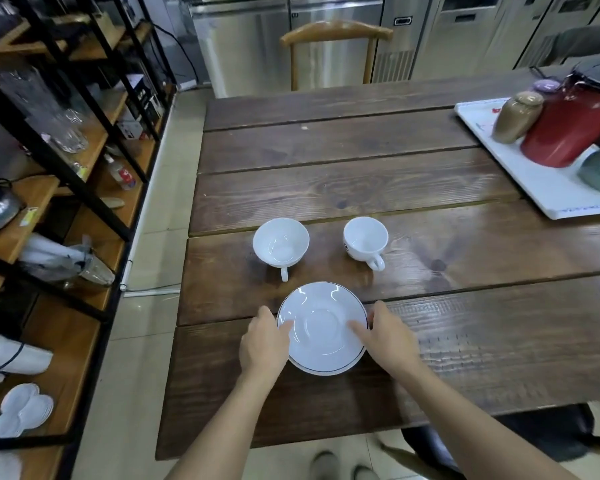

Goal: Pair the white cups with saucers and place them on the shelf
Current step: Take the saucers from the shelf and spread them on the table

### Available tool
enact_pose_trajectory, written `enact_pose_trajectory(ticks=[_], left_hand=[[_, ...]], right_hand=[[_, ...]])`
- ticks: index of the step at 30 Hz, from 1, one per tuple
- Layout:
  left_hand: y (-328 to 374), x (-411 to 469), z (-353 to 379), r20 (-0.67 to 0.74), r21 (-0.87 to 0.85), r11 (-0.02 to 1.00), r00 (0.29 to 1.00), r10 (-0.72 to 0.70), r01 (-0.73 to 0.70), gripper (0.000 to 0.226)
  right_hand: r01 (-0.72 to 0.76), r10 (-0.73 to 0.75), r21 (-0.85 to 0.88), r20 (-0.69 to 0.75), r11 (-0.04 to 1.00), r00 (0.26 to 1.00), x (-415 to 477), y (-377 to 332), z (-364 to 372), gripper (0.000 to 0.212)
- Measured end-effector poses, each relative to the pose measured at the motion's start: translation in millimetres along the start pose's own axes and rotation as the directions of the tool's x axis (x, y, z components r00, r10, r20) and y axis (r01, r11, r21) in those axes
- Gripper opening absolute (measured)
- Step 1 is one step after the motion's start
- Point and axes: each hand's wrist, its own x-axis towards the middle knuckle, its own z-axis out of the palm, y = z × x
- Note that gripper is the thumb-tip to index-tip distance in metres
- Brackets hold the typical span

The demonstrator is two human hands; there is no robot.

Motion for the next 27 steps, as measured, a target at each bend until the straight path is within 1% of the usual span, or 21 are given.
enact_pose_trajectory(ticks=[1,3,6,8,11,14,17,19,21,23,27], left_hand=[[-1.5,0.4,-0.6,0.025,0.037,0.999,1.000,0.000,-0.001,0.033],[-3.1,0.8,-2.5,0.063,0.056,0.998,0.998,0.010,-0.013,0.035],[-1.0,-2.1,-6.5,0.043,-0.031,0.997,0.997,0.071,-0.070,0.036],[2.2,-7.9,-8.0,-0.003,-0.088,0.990,0.993,0.115,-0.115,0.038],[10.3,-16.7,-5.1,-0.060,-0.167,0.969,0.983,0.174,-0.182,0.036],[31.2,-24.0,1.8,-0.058,-0.217,0.945,0.969,0.239,-0.246,0.037],[57.8,-26.6,17.2,-0.008,-0.203,0.935,0.955,0.297,-0.292,0.039],[78.3,-28.1,32.4,0.027,-0.186,0.929,0.943,0.331,-0.321,0.036],[96.6,-30.0,45.3,0.062,-0.165,0.933,0.940,0.335,-0.321,0.031],[117.4,-32.4,60.6,0.095,-0.138,0.938,0.938,0.333,-0.319,0.028],[136.6,-27.8,83.2,0.177,-0.086,0.955,0.939,0.294,-0.282,0.033]], right_hand=[[0.005,-0.005,-0.057,-0.001,0.998,1.000,-0.9,-0.3,0.4,0.033],[0.014,-0.014,-0.078,0.002,0.997,1.000,-0.3,-1.0,2.5,0.033],[0.032,-0.031,0.071,-0.026,0.997,0.999,2.4,0.7,3.6,0.030],[0.065,-0.050,0.177,-0.087,0.982,0.995,1.2,4.4,0.6,0.029],[0.117,-0.067,0.283,-0.182,0.952,0.981,-4.9,14.0,-8.5,0.030],[0.093,0.010,0.395,-0.251,0.914,0.968,-5.6,29.3,-20.2,0.028],[0.047,0.110,0.508,-0.275,0.860,0.955,-1.8,47.7,-36.1,0.025],[0.040,0.150,0.543,-0.301,0.839,0.942,0.6,63.0,-50.6,0.023],[0.029,0.173,0.545,-0.315,0.838,0.933,3.1,76.3,-64.0,0.022],[-0.006,0.189,0.506,-0.311,0.862,0.932,8.6,92.1,-79.3,0.020],[-0.123,0.211,0.317,-0.262,0.941,0.942,22.4,113.3,-91.6,0.023]])
